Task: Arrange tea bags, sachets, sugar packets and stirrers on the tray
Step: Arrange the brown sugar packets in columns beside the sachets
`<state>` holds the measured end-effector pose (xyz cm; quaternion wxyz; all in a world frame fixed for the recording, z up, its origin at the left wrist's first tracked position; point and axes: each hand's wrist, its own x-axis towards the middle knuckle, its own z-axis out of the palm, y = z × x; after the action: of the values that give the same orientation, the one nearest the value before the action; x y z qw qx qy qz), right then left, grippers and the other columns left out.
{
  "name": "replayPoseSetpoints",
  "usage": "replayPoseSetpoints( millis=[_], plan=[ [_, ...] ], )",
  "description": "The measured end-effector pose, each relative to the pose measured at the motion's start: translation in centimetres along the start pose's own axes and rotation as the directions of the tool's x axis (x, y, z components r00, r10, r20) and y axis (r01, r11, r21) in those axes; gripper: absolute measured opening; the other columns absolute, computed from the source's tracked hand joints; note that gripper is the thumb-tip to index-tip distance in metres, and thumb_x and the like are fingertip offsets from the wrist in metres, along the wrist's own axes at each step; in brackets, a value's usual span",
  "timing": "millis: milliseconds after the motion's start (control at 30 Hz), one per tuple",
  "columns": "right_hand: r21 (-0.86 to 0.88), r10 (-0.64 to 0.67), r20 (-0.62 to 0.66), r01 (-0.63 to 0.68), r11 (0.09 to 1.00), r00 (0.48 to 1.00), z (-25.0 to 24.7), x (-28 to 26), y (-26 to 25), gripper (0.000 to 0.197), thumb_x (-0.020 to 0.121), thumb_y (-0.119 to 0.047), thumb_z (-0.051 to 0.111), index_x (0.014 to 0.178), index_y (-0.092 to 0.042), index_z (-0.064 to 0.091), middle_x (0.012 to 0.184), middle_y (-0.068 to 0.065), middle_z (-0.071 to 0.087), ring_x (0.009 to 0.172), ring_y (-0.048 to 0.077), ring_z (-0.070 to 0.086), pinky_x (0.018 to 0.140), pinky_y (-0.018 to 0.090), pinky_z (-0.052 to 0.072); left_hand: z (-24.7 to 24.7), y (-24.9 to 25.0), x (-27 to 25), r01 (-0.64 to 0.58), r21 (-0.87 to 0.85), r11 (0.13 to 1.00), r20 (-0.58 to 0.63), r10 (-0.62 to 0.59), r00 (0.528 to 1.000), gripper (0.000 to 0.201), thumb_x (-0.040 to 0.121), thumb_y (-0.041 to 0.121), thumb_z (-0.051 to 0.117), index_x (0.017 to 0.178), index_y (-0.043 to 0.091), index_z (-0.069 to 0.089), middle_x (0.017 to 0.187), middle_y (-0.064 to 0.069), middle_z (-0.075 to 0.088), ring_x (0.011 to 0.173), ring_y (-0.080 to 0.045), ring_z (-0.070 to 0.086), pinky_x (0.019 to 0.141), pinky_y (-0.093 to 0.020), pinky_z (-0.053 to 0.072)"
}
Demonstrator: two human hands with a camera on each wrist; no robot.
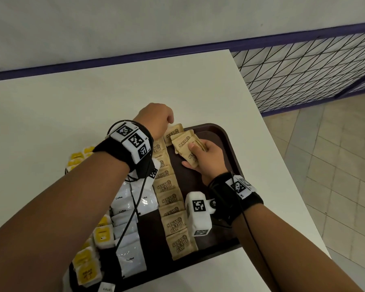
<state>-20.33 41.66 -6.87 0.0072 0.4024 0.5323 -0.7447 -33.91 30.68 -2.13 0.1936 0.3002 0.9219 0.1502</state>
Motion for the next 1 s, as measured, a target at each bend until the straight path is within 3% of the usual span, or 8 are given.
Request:
replayPoseSetpoints(
  millis=[133, 267, 433, 533, 767, 1000],
  plan=[
    [0.097, 0.008, 0.083, -0.016, 0.995, 0.997, -0.7, -0.3, -0.2, 0.017, 0.091, -0.011, 0.058, 0.107, -0.005, 0.057, 0.104, 0.016, 0.067, 0.086, 0.023, 0.068, 0.067, 0.035, 0.060, -0.7, 0.7, -0.9, -0.024, -0.228, 0.973, 0.108, 0.050, 0.993, 0.020, 0.090, 0.013, 0.054, 0.101, 0.014, 0.071, 0.088, 0.010, 0.063, 0.082, -0.006, 0.057, 0.071, -0.017, 0.038],
    [0.161, 0.019, 0.107, -0.036, 0.986, 0.994, -0.8, -0.7, 0.1, 0.012, 0.091, -0.008, 0.056, 0.102, -0.004, 0.057, 0.096, 0.015, 0.068, 0.083, 0.024, 0.068, 0.070, 0.036, 0.060, -0.1, 0.8, -1.5, 0.036, -0.271, 0.962, 0.190, 0.017, 0.982, 0.016, 0.085, 0.006, 0.060, 0.094, 0.014, 0.071, 0.071, 0.005, 0.068, 0.068, -0.002, 0.061, 0.066, -0.017, 0.045],
    [0.024, 0.003, -0.034, -0.003, 1.000, 0.999, 0.0, -0.6, 0.6, 0.016, 0.088, -0.008, 0.061, 0.102, -0.003, 0.057, 0.100, 0.015, 0.067, 0.088, 0.025, 0.068, 0.065, 0.039, 0.060, 0.7, 0.9, -1.4, 0.034, -0.095, 0.995, 0.134, -0.021, 0.991, 0.019, 0.085, 0.000, 0.056, 0.093, 0.009, 0.069, 0.098, -0.004, 0.068, 0.091, -0.017, 0.062, 0.076, -0.024, 0.044],
    [-0.037, 0.004, -0.069, -0.006, 0.999, 0.998, 0.2, -0.5, 0.7, 0.014, 0.088, -0.009, 0.061, 0.100, -0.004, 0.059, 0.100, 0.013, 0.066, 0.091, 0.025, 0.067, 0.061, 0.038, 0.060, 0.9, 0.5, -1.0, 0.048, -0.015, 0.999, 0.121, -0.046, 0.992, 0.024, 0.084, -0.004, 0.051, 0.088, 0.012, 0.068, 0.105, -0.006, 0.065, 0.095, -0.023, 0.061, 0.078, -0.028, 0.047],
    [-0.179, -0.021, -0.087, 0.005, 0.984, 0.996, 0.4, -0.4, 0.4, 0.010, 0.088, -0.010, 0.060, 0.097, -0.006, 0.062, 0.096, 0.009, 0.065, 0.084, 0.020, 0.065, 0.056, 0.036, 0.060, 1.0, 0.7, -0.1, 0.025, 0.067, 0.997, 0.150, -0.035, 0.988, 0.025, 0.083, -0.005, 0.050, 0.093, 0.010, 0.068, 0.107, -0.008, 0.065, 0.097, -0.026, 0.061, 0.084, -0.033, 0.049],
    [-0.334, -0.074, -0.088, 0.040, 0.942, 0.993, 0.5, 0.0, 0.3, 0.011, 0.086, -0.006, 0.061, 0.097, -0.007, 0.061, 0.097, 0.007, 0.065, 0.064, 0.014, 0.067, 0.059, 0.040, 0.060, 1.4, 0.8, 0.0, 0.008, 0.112, 0.994, 0.138, -0.023, 0.990, 0.027, 0.083, -0.008, 0.049, 0.094, 0.008, 0.067, 0.105, -0.010, 0.066, 0.095, -0.028, 0.061, 0.078, -0.031, 0.047]
  ],
)
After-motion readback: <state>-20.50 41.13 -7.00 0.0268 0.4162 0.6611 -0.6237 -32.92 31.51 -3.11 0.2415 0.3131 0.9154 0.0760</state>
